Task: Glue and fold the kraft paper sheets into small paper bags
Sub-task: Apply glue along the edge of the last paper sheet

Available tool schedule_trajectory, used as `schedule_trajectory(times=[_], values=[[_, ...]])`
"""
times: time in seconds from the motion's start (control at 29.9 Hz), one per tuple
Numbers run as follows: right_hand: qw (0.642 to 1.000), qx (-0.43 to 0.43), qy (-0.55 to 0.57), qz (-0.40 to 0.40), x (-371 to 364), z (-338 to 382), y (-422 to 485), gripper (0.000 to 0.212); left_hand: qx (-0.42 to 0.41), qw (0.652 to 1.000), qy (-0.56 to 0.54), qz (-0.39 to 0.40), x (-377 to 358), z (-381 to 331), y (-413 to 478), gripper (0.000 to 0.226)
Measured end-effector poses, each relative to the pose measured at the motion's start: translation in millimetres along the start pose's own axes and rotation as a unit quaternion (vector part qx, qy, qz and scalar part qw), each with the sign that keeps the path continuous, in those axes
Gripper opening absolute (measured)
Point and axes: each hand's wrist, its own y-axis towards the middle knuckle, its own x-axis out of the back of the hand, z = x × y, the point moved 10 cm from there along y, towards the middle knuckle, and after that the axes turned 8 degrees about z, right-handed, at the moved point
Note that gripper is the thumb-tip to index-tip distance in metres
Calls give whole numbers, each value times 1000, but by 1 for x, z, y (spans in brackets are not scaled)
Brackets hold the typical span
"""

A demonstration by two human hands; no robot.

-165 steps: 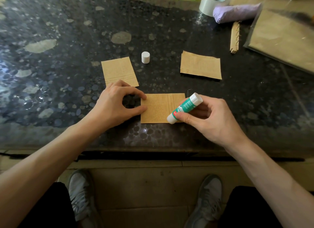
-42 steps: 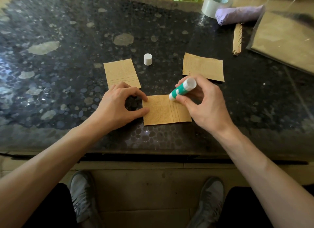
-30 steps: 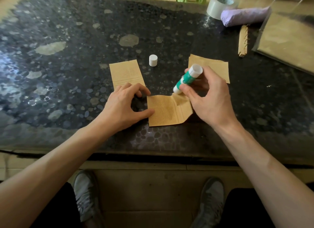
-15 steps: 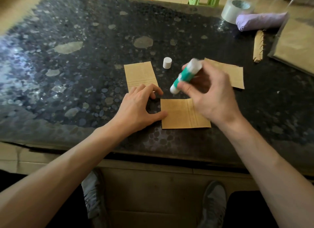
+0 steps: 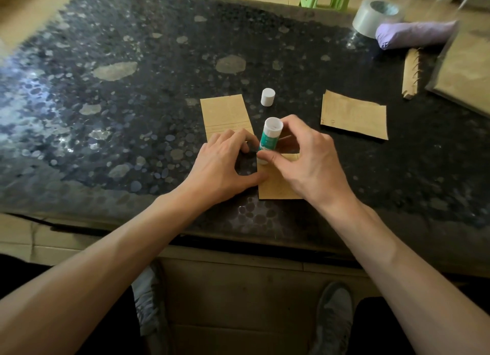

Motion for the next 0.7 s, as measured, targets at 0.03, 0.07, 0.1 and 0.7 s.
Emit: schedule_trajectory(times=[0.03, 0.07, 0.1, 0.7], values=[[1000, -1, 2, -5, 0, 0, 0, 40, -1, 1000, 1, -2, 0, 0, 0, 58], [1000, -2, 4, -9, 0, 0, 0, 41, 0, 1000, 3, -3, 0, 0, -1, 58], [1000, -5, 5, -13, 0, -1, 0, 42, 2, 1000, 3, -3, 0, 0, -1, 57], [991, -21, 106, 79, 15, -12, -31, 34, 11, 1000, 15, 16, -1, -4, -1, 30]])
